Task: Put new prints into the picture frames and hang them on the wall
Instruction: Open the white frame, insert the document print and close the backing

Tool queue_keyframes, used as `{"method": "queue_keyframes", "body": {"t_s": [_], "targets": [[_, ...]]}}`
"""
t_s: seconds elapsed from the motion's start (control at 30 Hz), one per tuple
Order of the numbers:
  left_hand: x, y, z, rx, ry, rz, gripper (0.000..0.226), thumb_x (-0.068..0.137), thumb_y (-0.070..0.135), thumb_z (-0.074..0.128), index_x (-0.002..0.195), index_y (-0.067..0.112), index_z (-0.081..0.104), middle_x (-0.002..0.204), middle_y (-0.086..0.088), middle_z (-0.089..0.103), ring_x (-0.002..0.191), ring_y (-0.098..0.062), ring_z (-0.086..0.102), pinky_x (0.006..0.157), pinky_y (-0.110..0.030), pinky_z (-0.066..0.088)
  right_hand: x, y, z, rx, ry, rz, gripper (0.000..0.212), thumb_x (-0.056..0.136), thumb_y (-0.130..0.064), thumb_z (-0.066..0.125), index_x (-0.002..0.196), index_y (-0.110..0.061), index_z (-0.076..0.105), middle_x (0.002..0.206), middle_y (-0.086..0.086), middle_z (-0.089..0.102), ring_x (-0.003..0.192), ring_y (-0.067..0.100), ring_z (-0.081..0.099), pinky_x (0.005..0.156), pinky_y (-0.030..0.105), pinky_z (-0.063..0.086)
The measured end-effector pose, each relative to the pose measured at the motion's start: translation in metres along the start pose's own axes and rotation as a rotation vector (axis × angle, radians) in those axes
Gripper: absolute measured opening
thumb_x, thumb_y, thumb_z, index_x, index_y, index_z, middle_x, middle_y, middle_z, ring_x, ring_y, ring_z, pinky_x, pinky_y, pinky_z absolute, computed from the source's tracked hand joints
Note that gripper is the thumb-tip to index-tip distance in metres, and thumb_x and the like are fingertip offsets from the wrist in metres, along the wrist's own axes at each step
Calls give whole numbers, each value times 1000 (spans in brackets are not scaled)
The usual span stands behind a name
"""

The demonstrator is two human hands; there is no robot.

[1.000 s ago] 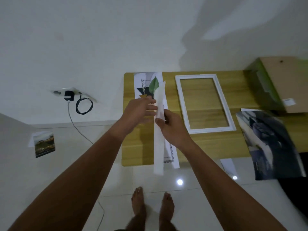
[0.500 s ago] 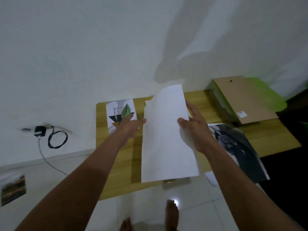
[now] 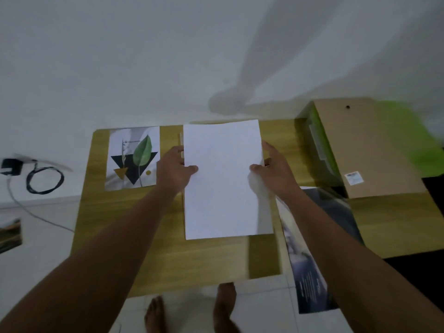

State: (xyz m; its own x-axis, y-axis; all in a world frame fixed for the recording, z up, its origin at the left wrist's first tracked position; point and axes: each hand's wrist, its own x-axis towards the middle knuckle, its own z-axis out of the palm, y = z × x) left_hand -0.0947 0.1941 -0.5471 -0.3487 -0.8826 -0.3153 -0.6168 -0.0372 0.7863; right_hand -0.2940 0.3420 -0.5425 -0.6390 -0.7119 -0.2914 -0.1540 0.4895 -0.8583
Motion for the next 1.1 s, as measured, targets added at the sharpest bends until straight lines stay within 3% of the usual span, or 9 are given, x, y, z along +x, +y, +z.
{"method": "queue_keyframes", "body": {"t_s": [0.07, 0.2, 0.37, 0.5, 0.63, 0.87, 1.1], "targets": [[8, -1, 11, 73, 41, 22, 57, 77, 18, 81, 128, 16, 55, 97, -1, 68, 84, -14, 63, 64, -15, 44, 17, 12, 3, -115, 9, 25, 67, 86, -19, 71, 146, -29, 42, 128, -6, 62, 104, 18, 63, 93, 40, 54], [19, -5, 23, 230, 86, 33, 64, 78, 24, 80, 135, 14, 51, 113, -7, 70, 98, -21, 65, 88, -36, 52, 36, 25, 8, -375, -11, -20, 68, 88, -30, 69, 149, -26, 38, 140, 3, 53, 124, 24, 53, 102, 38, 47], [8, -9, 31, 573, 69, 144, 63, 90, 40, 64, 146, 24, 39, 150, -6, 38, 136, -30, 36, 106, -48, 39, 28, 35, 12, -692, -136, -249, 63, 96, -40, 57, 151, -19, 35, 157, 10, 30, 144, 27, 28, 115, 39, 32], [5, -12, 30, 584, -22, 69, 72, 88, 43, 66, 150, 23, 34, 158, -7, 26, 142, -32, 29, 112, -48, 30, 24, 44, 21, -873, -266, -346, 65, 97, -49, 47, 150, -15, 36, 162, 18, 19, 150, 33, 14, 119, 49, 20], [5, -11, 28, 615, -53, 58, 72, 90, 41, 65, 151, 20, 33, 160, -6, 23, 145, -30, 27, 113, -47, 29, 14, 44, 29, -965, -235, -380, 71, 93, -62, 32, 148, -17, 39, 159, 18, 26, 149, 34, 17, 117, 54, 18], [2, -15, 26, 752, -142, 107, 77, 91, 51, 58, 154, 23, 23, 164, -2, 8, 146, -31, 24, 111, -47, 33, 10, 44, 31, -938, -197, -397, 68, 93, -63, 47, 144, -19, 43, 155, 15, 34, 145, 29, 28, 118, 51, 20], [4, -21, 31, 941, -166, 241, 78, 94, 57, 46, 155, 18, 16, 163, -6, 7, 145, -33, 21, 111, -47, 33, 7, 53, 26, -983, -273, -371, 86, 90, -75, 15, 157, -21, 20, 165, 12, 5, 153, 29, 0, 122, 53, 10]]}}
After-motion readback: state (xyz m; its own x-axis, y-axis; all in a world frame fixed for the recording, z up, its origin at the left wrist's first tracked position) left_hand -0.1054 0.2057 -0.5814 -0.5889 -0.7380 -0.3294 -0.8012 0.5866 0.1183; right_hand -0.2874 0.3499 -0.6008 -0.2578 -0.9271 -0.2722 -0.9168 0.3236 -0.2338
